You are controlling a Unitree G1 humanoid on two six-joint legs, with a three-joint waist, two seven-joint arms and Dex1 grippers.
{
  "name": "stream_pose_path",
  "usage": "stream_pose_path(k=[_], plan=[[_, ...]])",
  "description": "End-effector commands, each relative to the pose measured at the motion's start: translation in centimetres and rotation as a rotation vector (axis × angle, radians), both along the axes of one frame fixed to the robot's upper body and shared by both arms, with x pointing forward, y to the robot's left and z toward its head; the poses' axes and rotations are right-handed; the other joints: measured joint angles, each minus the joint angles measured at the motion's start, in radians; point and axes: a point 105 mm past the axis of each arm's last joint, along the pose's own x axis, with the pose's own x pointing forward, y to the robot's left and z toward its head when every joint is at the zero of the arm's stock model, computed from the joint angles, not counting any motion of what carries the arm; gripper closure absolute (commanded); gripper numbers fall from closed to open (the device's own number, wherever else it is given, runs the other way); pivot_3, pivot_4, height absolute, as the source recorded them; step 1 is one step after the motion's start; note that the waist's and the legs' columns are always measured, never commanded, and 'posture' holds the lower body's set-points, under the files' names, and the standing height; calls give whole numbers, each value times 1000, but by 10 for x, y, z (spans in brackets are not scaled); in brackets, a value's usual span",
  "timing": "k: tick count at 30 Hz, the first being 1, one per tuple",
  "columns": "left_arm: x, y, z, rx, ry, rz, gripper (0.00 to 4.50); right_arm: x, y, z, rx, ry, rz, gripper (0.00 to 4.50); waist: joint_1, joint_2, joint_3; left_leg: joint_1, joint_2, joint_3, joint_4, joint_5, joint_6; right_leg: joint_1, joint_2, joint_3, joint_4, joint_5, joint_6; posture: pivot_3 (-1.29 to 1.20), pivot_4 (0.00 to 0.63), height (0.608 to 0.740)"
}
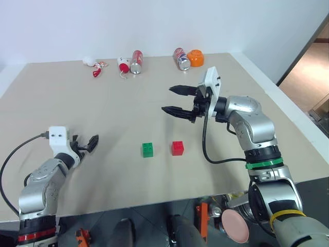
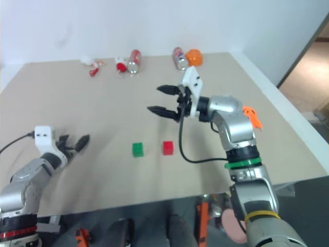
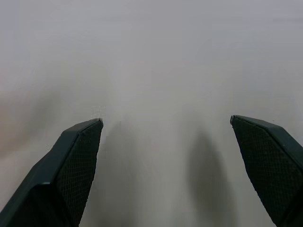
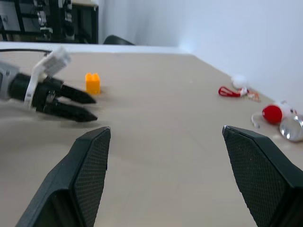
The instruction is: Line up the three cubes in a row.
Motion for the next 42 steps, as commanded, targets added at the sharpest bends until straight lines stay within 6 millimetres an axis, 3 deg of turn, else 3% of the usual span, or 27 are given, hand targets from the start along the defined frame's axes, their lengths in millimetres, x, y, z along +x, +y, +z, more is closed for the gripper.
stream_pose_path(k=[1, 6, 14, 20, 29, 42], plan=[[-10, 3, 25, 29, -48, 110, 25, -21, 10, 12, -16, -54, 115, 577, 0, 0, 0, 0, 0, 0, 0, 0, 0, 0, 0, 0, 0, 0, 0, 0, 150, 740], [-30, 18, 30, 14, 1, 324, 25, -28, 15, 2, -62, -30, 168, 577, -4, 0, 0, 1, 0, -1, 0, 0, 0, 0, 2, 0, 0, 0, 0, 0, 150, 740], [-52, 57, 21, 13, 103, 583, 25, -27, 23, 1, -54, -34, 181, 577, -4, -1, 0, 2, 0, -5, 2, 0, 0, 1, 6, 2, 0, 0, -2, 0, 150, 740], [-39, 68, 21, 47, 120, 588, 25, -26, 24, 1, -42, -36, 179, 577, -4, -1, 0, 2, 0, -5, 3, 0, 0, 1, 6, 2, 0, 0, -2, 0, 150, 740], [3, 63, 21, 38, 133, 512, 25, -25, 22, 5, -29, -50, 166, 577, -3, -1, 0, 2, 0, -5, 3, 0, 0, 1, 6, 2, 0, 0, -2, 0, 150, 740], [29, 75, 24, 45, 122, 550, 25, -21, 15, 6, -36, -53, 128, 577, -3, -2, 0, 1, 0, -5, 1, 0, -1, 1, 6, 2, 0, 1, -1, 0, 150, 740]])
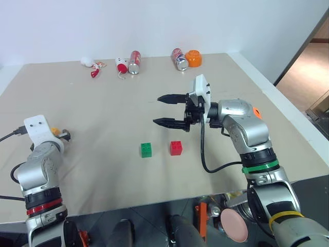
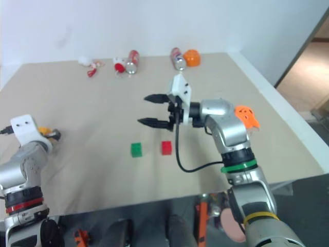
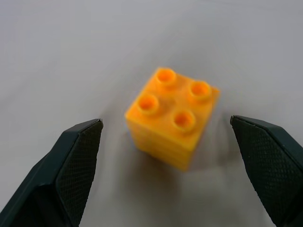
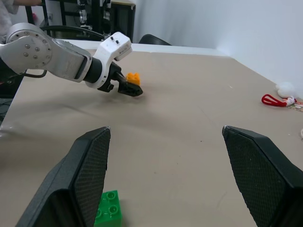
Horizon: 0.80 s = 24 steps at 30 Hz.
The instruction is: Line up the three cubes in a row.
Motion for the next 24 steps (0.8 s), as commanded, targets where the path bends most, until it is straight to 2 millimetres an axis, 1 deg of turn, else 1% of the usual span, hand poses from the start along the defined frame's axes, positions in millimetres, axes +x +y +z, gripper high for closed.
stream_pose_path(k=[1, 2, 5, 7, 8, 9, 10, 11, 15, 20, 21, 22, 23, 24], plan=[[6, 4, 15, 46, -44, 5, 25, 1, -6, 17, 27, -57, -18, 577, 0, 0, 0, 0, 0, 0, 0, 0, 0, 0, 0, 0, 0, 0, 0, 0, 150, 740], [7, 4, 14, 47, -43, 2, 25, 1, -6, 17, 27, -58, -19, 577, 0, 0, 0, 0, 0, 0, 0, 0, 0, 0, 0, 0, 0, 0, 0, 0, 150, 740], [7, 2, 10, 48, -35, -5, 785, 2, -8, 18, 25, -63, -26, 577, 0, 0, 0, 0, 0, 0, 0, 0, 0, 0, 0, 0, 0, 0, 0, 0, 150, 740], [7, 2, 8, 53, -32, -8, 1516, 3, -9, 19, 25, -65, -32, 577, 0, 0, 0, 0, 0, 0, 0, 0, 0, 0, 0, 0, 0, 0, 0, 0, 150, 740], [6, 4, 7, 56, -28, -4, 1759, 3, -10, 20, 25, -65, -34, 577, 0, 0, 0, 0, 0, 0, 0, 0, 0, 0, 0, 0, 0, 0, 0, 0, 150, 740], [6, 4, 8, 59, -28, -4, 2081, 4, -10, 20, 24, -65, -36, 577, 0, 0, 0, 0, 0, 0, 0, 0, 0, 0, 0, 0, 0, 0, 0, 0, 150, 740], [7, 4, 8, 62, -28, -5, 2494, 4, -10, 20, 22, -66, -37, 577, 0, 0, 0, 0, 0, 0, 0, 0, 0, 0, 0, 0, 0, 0, 0, 0, 150, 740], [7, 3, 9, 62, -31, -7, 2772, 4, -11, 20, 22, -66, -37, 577, 0, 0, 0, 0, 0, 0, 0, 0, 0, 0, 0, 0, 0, 0, 0, 0, 150, 740], [12, -5, 16, 68, -57, -42, 2786, 5, -10, 20, 21, -66, -33, 577, 0, 0, 0, 0, 0, 0, 0, 0, 0, 0, 0, 0, 0, 0, 0, 0, 150, 740], [28, -29, 46, 168, -172, -199, 2786, 6, -8, 21, 19, -71, -27, 577, 0, 0, 0, 0, 0, 0, 0, 0, 0, 0, 0, 0, 0, 0, 0, 0, 150, 740], [33, -38, 56, 181, -222, -259, 2786, 6, -9, 22, 17, -74, -27, 577, 0, -1, 0, 0, 0, 0, 0, 0, 0, 0, 0, 0, 0, 0, 0, 0, 150, 740], [39, -56, 71, 194, -296, -374, 2786, 5, -11, 23, 15, -74, -26, 577, 0, -1, 0, 0, 0, 0, 0, 0, 0, 0, 0, 0, 0, 0, 0, 0, 150, 740], [43, -78, 84, 205, -358, -516, 2786, 4, -15, 25, 10, -73, -22, 577, 2, -1, 0, 0, 0, 0, 0, 0, 0, 0, 0, 0, 0, 0, 0, 0, 150, 740], [44, -93, 91, 214, -395, -612, 2786, 3, -17, 26, 7, -72, -19, 577, 4, -1, 0, -1, 0, 0, 0, 0, 0, 0, 0, 0, 0, 0, 0, 0, 150, 740]])
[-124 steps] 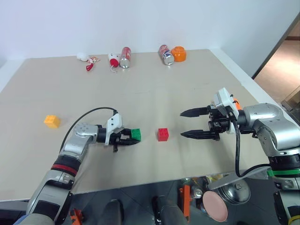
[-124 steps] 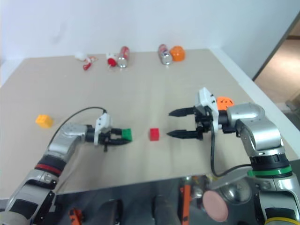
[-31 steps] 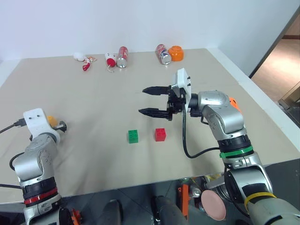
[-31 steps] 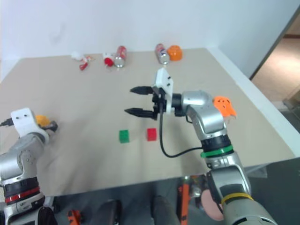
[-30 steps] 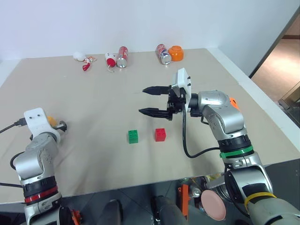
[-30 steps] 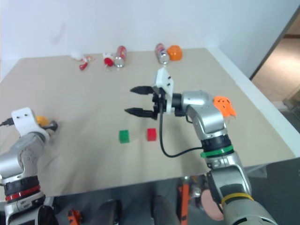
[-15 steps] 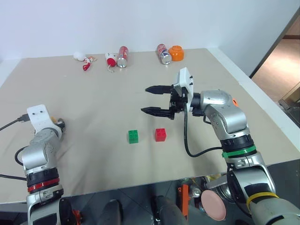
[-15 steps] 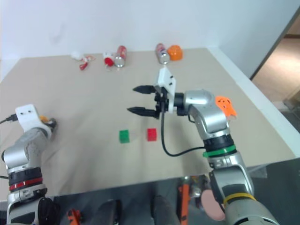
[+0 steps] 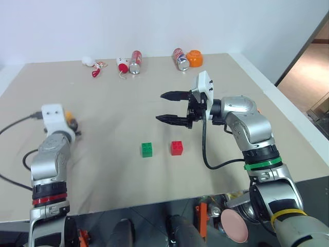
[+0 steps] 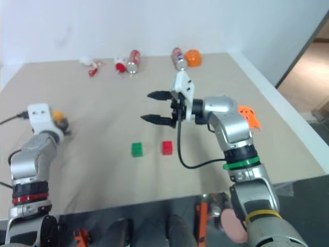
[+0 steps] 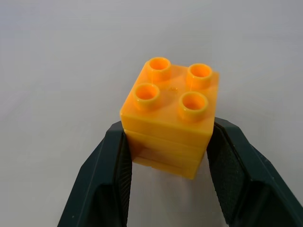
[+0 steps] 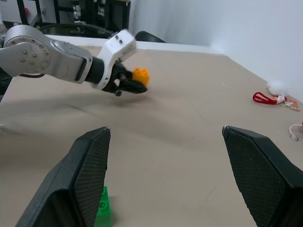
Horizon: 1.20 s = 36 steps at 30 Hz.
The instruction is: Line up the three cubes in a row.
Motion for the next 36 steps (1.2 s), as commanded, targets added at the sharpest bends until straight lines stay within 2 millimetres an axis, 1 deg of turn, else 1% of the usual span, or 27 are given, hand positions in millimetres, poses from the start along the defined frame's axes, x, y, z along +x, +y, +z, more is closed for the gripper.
stream_pose_path(k=[1, 2, 4, 6, 9, 11, 12, 14, 16, 21, 24, 27, 30, 36], plan=[[4, -66, 58, 51, -239, -449, 2786, -8, -15, 21, 3, -58, 20, 577, 1, 0, 0, -1, 0, 0, 0, 0, 0, 0, 0, 0, 0, 0, 0, 0, 150, 740], [0, -79, 59, 37, -252, -550, 2786, -12, -19, 21, -10, -56, 31, 577, 1, 0, 0, -1, 0, 1, 0, 0, 0, 0, -1, 2, 0, 0, 0, 0, 150, 740], [-20, -109, 52, 50, -252, -838, 2786, -18, -31, 19, -44, -50, 33, 577, 0, 0, 0, -1, -1, 2, 0, 0, -1, 0, -1, 3, 0, 0, 1, 0, 150, 740], [-35, -122, 43, 70, -232, -1010, 2786, -20, -37, 19, -58, -49, 21, 577, -3, 0, 0, -1, -1, 2, 0, -2, -4, 0, -1, 3, 0, -1, 1, 0, 150, 740], [-66, -134, 18, 74, -143, -1297, 2786, -23, -47, 21, -45, -51, -24, 577, -7, 0, 0, 0, 1, 3, -3, -3, -5, -2, 1, 4, 0, -3, -1, 0, 150, 740], [-78, -131, 8, 75, -99, -1417, 2786, -26, -49, 21, -40, -48, -41, 577, -7, 0, 0, 0, 2, 2, -4, -3, -5, -3, 3, 4, 0, -4, -3, 0, 150, 740], [-80, -127, 1, 100, -73, -1452, 2786, -28, -50, 20, -40, -45, -45, 577, -6, 1, 0, 0, 3, 2, -4, -3, -5, -3, 4, 4, 0, -4, -3, 0, 150, 740], [-81, -119, -9, 161, -38, -1497, 2786, -32, -52, 19, -44, -40, -49, 577, -3, 1, 0, 1, 3, 1, -4, -2, -4, -3, 5, 4, 0, -4, -4, 0, 150, 740], [-75, -108, -16, 188, -16, -1499, 2786, -39, -54, 17, -49, -35, -51, 577, -2, 1, 0, 1, 3, 1, -4, -2, -3, -3, 5, 5, 0, -4, -4, 0, 150, 740], [-57, -97, -17, 199, -9, -1479, 2786, -45, -61, 15, -53, -20, -85, 577, -1, 1, 0, -1, 3, 2, 2, -2, -3, -3, 5, 6, 0, -4, -4, 0, 150, 740], [-53, -96, -20, 209, -10, -1485, 2786, -45, -63, 14, -51, -20, -101, 577, -1, 1, 0, -1, 3, 3, 4, -2, -3, -3, 5, 7, 0, -4, -4, 0, 150, 740], [-54, -99, -25, 206, -11, -1499, 2786, -46, -63, 15, -50, -21, -106, 577, -3, 1, 0, -1, 3, 3, 4, -2, -3, -3, 5, 8, 0, -4, -4, 0, 150, 740], [-61, -99, -34, 202, -6, -1511, 2786, -47, -65, 14, -53, -16, -111, 577, -3, 1, 0, -1, 4, 4, 3, -2, -3, -4, 6, 7, 1, -4, -4, 0, 150, 740], [-72, -87, -48, 185, 3, -1458, 2786, -48, -76, 4, -79, 21, -125, 577, -2, 1, 0, -1, 4, 4, 1, -3, -2, -4, 6, 7, 1, -4, -4, 0, 150, 740]])
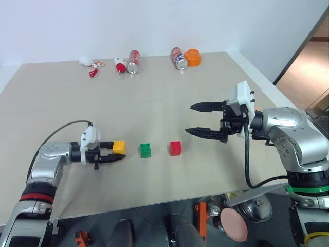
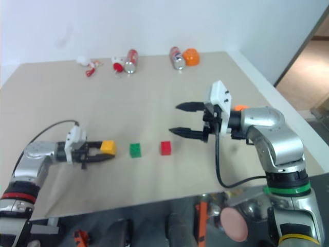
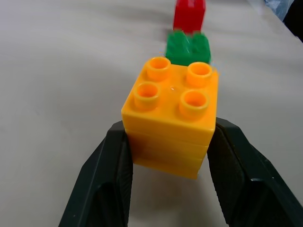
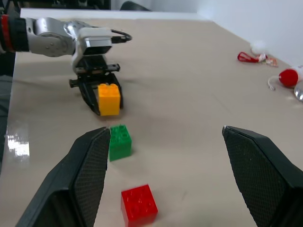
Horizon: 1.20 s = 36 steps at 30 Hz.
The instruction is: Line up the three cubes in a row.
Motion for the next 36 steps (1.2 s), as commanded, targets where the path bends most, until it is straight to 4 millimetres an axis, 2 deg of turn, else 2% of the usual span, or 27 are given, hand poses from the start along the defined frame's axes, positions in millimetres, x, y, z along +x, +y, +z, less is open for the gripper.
stream_pose_path(k=[1, 6, 12, 24, 36], plan=[[-3, 8, 8, -2, -61, 27, 2786, -5, -7, 12, 16, -40, 3, 577, 0, 0, 0, 0, 0, 0, 0, 0, 0, 0, 0, 0, 0, 0, 0, 0, 150, 740], [-12, 14, -1, -2, -47, 55, 2786, -5, -9, 8, 10, -2, 27, 577, -1, 0, 0, 1, 0, 0, 1, 0, 0, 0, 0, 0, 0, 0, 0, 0, 150, 740], [-15, 11, -5, 0, -44, 51, 2786, -11, -7, 1, -9, 42, 85, 577, -1, 0, 0, 2, 0, 1, 2, 0, 1, 0, 0, 1, 0, 0, 0, 0, 150, 740], [13, 6, 14, -36, -108, 94, 2786, -11, -3, -1, -12, 45, 100, 577, 0, 0, 0, 1, 0, 2, 2, 0, 1, 0, 0, 2, 0, 0, 0, 0, 150, 740], [1, 7, -1, -7, -56, 45, 2786, -11, -4, -1, -17, 42, 97, 577, 0, 0, 0, 1, 0, 2, 1, 0, 0, 0, 0, 2, 0, 0, 0, 0, 150, 740]])
